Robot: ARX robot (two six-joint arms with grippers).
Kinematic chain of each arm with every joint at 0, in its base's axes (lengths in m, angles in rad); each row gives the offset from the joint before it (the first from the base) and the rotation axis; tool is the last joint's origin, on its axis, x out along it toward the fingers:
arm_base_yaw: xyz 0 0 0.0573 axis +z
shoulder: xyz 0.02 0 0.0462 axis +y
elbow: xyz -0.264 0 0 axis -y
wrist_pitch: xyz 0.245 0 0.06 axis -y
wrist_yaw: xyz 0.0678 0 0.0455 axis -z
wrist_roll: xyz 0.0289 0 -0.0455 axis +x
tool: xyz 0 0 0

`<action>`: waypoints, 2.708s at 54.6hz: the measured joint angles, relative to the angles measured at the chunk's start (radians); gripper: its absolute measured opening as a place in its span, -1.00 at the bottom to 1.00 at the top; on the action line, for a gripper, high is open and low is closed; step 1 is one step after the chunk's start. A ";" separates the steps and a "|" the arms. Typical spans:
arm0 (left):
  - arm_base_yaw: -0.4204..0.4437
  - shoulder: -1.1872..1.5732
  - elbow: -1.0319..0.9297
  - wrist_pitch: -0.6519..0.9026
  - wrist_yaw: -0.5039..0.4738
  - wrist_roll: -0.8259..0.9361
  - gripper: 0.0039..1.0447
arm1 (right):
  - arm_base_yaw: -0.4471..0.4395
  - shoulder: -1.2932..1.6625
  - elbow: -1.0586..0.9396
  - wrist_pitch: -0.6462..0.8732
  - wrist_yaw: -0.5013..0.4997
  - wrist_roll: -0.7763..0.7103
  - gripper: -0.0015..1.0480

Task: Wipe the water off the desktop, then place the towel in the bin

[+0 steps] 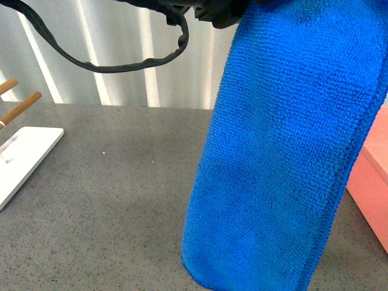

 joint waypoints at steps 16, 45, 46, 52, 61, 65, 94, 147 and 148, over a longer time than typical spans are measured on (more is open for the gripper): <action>-0.015 0.031 0.005 0.013 -0.028 -0.054 -0.92 | -0.218 0.465 0.145 0.183 -0.903 -0.005 0.87; -0.035 0.031 0.045 -0.004 -0.054 -0.103 -0.92 | -0.027 0.958 0.179 0.407 -0.895 -0.024 0.87; -0.036 0.031 0.045 -0.005 -0.054 -0.103 -0.92 | -0.018 0.972 0.174 0.429 -0.893 -0.029 0.87; -0.043 0.029 0.047 -0.010 -0.056 -0.109 -0.92 | 0.018 1.065 0.170 0.554 -0.877 -0.047 0.87; -0.060 0.021 0.047 -0.013 -0.059 -0.119 -0.92 | 0.051 1.205 0.212 0.716 -0.876 -0.034 0.87; -0.067 0.016 0.047 -0.013 -0.059 -0.126 -0.92 | 0.062 1.260 0.251 0.772 -0.882 -0.014 0.86; -0.070 0.009 0.052 -0.026 -0.063 -0.132 -0.92 | 0.119 1.297 0.308 0.782 -0.854 -0.001 -0.63; 0.153 -0.011 -0.033 -0.294 -0.107 -0.005 0.65 | -0.029 1.261 0.327 0.908 -0.889 0.210 -0.93; 0.170 -0.013 -0.050 -0.307 -0.103 0.006 0.72 | -0.036 1.263 0.327 0.910 -0.890 0.214 -0.93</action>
